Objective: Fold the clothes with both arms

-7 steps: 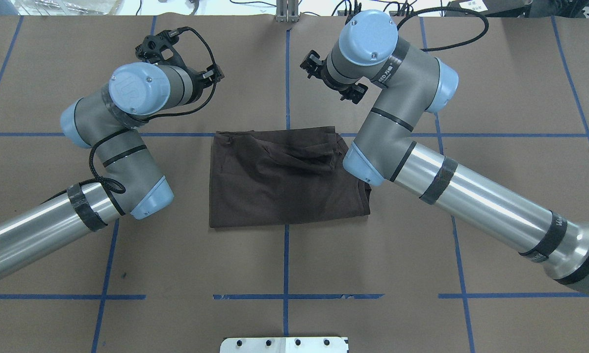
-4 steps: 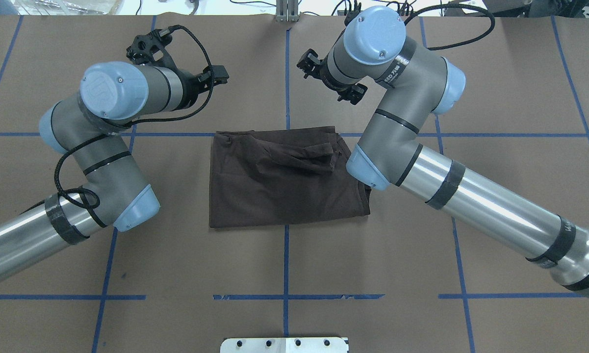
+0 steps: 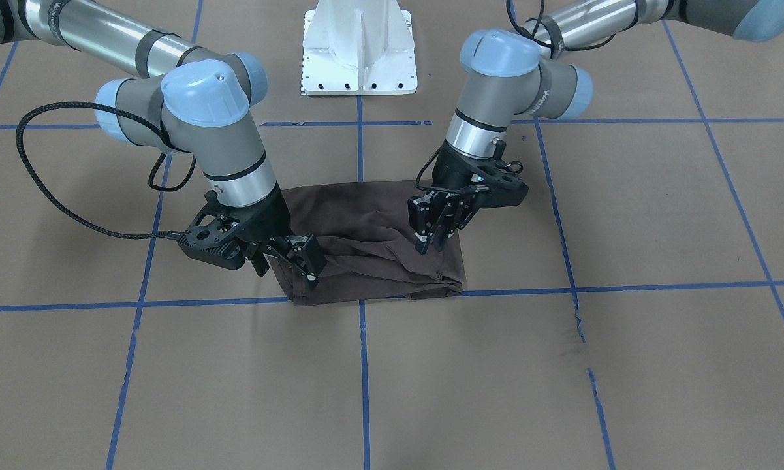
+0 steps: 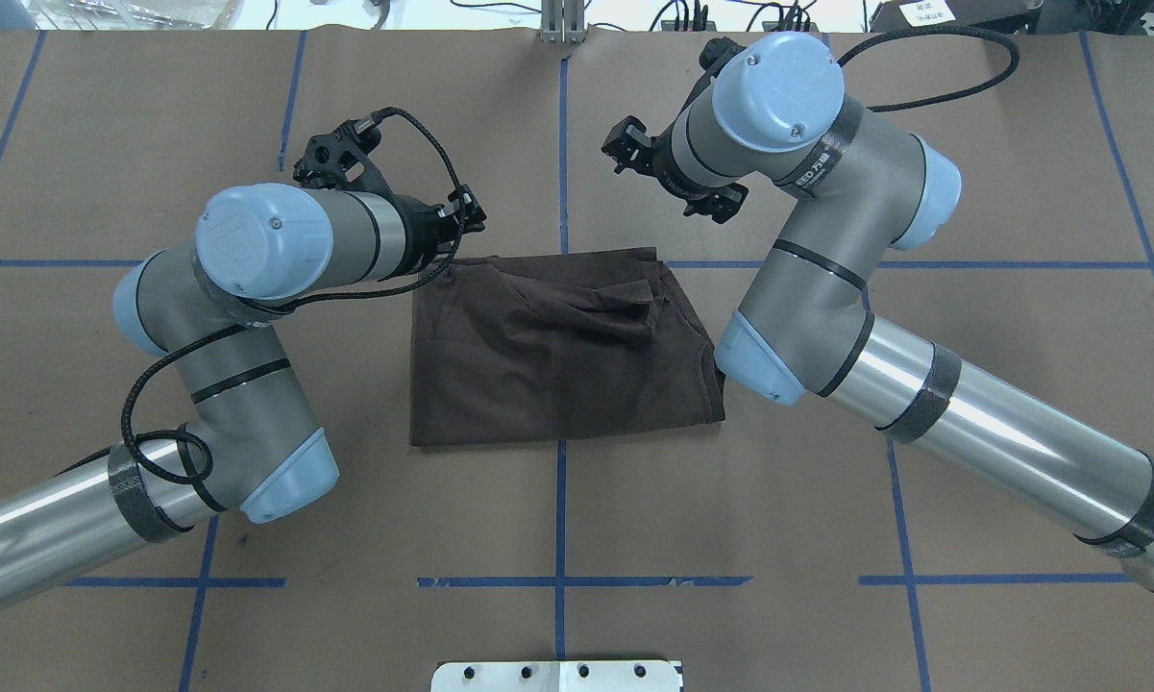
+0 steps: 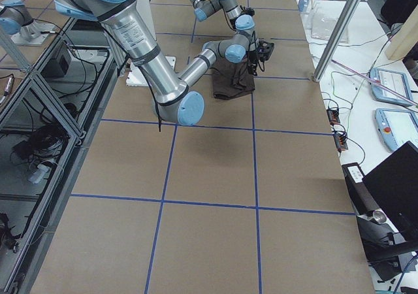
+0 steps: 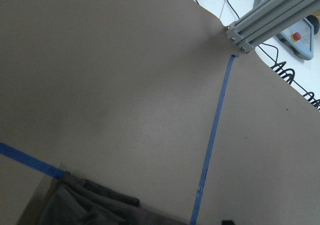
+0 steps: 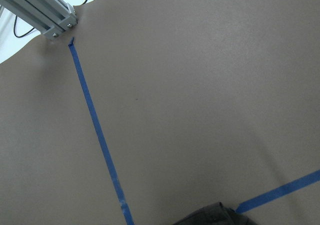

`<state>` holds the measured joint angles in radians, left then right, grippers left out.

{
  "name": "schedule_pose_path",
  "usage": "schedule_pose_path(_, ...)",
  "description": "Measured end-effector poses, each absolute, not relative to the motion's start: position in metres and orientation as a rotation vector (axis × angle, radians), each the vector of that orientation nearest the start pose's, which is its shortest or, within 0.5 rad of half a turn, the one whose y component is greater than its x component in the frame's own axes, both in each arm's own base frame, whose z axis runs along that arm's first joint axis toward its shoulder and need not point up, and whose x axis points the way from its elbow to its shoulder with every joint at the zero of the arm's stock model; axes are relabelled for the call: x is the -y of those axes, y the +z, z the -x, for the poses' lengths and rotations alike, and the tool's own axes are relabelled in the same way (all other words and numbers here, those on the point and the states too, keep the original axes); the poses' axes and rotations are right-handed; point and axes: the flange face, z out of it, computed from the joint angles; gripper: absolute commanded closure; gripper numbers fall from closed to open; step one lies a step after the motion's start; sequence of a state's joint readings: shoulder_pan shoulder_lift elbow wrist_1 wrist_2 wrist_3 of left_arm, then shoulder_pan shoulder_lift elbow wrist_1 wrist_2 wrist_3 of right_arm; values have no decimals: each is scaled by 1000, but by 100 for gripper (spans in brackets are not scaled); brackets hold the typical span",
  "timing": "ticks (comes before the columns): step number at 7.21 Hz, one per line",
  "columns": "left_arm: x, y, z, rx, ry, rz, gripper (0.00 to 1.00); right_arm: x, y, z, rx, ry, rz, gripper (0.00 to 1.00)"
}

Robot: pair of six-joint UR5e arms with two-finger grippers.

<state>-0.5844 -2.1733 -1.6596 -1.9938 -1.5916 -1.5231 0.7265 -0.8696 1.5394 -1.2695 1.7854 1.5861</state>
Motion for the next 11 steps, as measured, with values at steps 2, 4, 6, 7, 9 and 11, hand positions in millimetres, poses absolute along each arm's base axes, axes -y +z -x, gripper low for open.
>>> schedule_pose_path(2,461,217,-519,-912,-146,-398,100,560,220,461,984,564,-162,0)
schedule_pose_path(4,450,226,-545,-890,-16,-332,100,560,223,461,981,563,-162,0)
schedule_pose_path(6,457,224,-571,-876,11,-294,100,560,222,461,981,562,-162,0)
schedule_pose_path(7,463,216,-583,-871,13,-290,100,560,224,461,980,562,-161,0)
schedule_pose_path(9,489,192,-619,-888,0,-301,100,560,232,460,973,563,-157,0)
schedule_pose_path(11,559,194,-605,-928,-55,-374,100,559,235,460,971,563,-156,0)
